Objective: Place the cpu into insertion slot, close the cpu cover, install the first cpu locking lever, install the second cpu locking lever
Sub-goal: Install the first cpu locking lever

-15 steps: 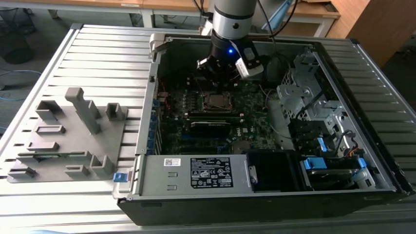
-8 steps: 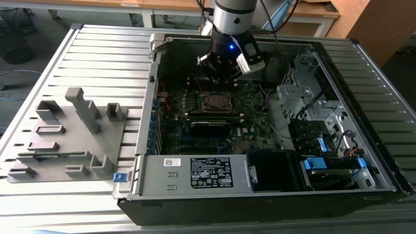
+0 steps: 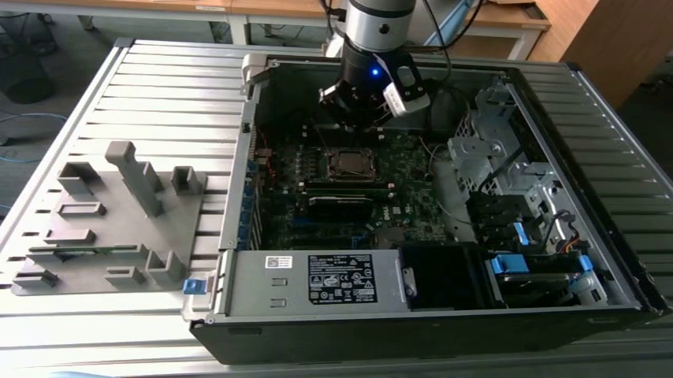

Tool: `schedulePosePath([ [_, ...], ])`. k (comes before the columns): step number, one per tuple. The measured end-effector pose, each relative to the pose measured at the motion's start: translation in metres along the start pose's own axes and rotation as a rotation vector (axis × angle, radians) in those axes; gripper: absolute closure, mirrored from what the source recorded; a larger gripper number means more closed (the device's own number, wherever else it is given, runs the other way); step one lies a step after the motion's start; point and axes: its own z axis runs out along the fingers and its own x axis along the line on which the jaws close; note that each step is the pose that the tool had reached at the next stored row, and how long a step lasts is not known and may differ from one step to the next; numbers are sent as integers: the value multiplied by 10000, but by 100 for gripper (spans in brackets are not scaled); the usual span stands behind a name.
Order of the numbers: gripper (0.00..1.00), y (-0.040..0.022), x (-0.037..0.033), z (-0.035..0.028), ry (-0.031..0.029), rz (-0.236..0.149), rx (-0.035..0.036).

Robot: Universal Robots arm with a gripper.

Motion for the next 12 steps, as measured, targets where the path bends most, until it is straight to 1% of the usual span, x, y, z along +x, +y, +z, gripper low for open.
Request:
schedulePosePath([
  [3, 90, 0, 0, -1, 2, -1, -6],
  [4, 90, -1, 0, -3, 2, -2, -54],
  [5, 90, -1, 0, -2, 1, -2, -143],
  [6, 90, 0, 0, -1, 0, -1, -256],
  [7, 90, -1, 0, -1, -3, -2, -389],
  [8, 90, -1, 0, -1, -4, -2, -488],
  [9, 90, -1, 0, -1, -5, -2, -543],
  [12, 90, -1, 0, -1, -5, -2, -553],
])
